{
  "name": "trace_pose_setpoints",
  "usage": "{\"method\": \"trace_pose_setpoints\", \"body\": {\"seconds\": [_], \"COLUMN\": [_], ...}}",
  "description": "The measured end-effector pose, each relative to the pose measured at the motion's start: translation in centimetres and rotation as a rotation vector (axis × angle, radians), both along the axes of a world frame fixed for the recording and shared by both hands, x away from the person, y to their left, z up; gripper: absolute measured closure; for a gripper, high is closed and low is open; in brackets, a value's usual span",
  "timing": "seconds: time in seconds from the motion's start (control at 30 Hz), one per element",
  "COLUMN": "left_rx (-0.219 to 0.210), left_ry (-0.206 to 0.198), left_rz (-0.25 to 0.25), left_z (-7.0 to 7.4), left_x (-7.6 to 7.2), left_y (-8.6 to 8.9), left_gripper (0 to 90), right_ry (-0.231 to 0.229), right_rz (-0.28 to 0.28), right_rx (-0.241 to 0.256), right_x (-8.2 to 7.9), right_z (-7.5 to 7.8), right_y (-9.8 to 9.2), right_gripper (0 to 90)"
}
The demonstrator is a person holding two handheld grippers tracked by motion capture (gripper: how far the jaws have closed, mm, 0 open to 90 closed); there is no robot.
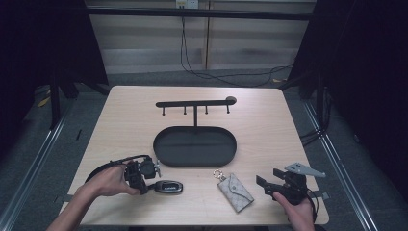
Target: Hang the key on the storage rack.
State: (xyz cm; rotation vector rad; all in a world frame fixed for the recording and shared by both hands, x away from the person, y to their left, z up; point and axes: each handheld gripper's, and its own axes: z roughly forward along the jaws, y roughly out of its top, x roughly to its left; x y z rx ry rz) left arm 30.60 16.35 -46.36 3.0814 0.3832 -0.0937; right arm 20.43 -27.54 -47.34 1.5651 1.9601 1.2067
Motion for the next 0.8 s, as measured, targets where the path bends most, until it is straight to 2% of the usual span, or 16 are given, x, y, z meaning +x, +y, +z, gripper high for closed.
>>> {"method": "trace_pose_setpoints", "body": {"seconds": [0.03, 0.2, 0.27, 0.3, 0.47, 0.63, 0.67, 0.8], "left_rx": [-0.011, -0.016, -0.056, -0.056, -0.074, -0.09, -0.088, -0.09], "left_ry": [0.005, 0.018, 0.018, 0.018, 0.009, -0.012, -0.003, -0.028], "left_rz": [0.014, 0.021, 0.022, 0.022, 0.01, -0.006, -0.02, -0.029], "left_z": [0.0, 0.2, 1.0, 1.0, 3.1, 4.5, 4.9, 6.0], "left_x": [0.1, 0.4, 0.5, 0.5, 0.4, 0.6, 0.7, 0.8], "left_y": [0.0, 0.1, 0.0, 0.0, -0.7, -1.2, -1.3, -1.9], "left_gripper": [70.8, 70.8, 70.8, 70.8, 70.8, 70.7, 70.7, 70.7], "right_ry": [0.004, 0.007, 0.007, 0.007, 0.007, 0.007, 0.008, 0.01], "right_rz": [-0.004, -0.004, -0.006, -0.006, -0.006, -0.007, -0.007, -0.006], "right_rx": [0.005, 0.008, 0.009, 0.009, 0.012, 0.015, 0.016, 0.015], "right_x": [0.0, 0.1, 0.1, 0.1, 0.1, 0.1, 0.1, 0.1], "right_z": [0.0, 0.0, 0.0, 0.0, 0.0, 0.0, 0.0, 0.0], "right_y": [0.0, 0.0, 0.0, 0.0, 0.0, -0.1, -0.1, -0.1], "right_gripper": [20.7, 20.7, 20.7, 20.7, 20.7, 20.7, 20.7, 20.7]}}
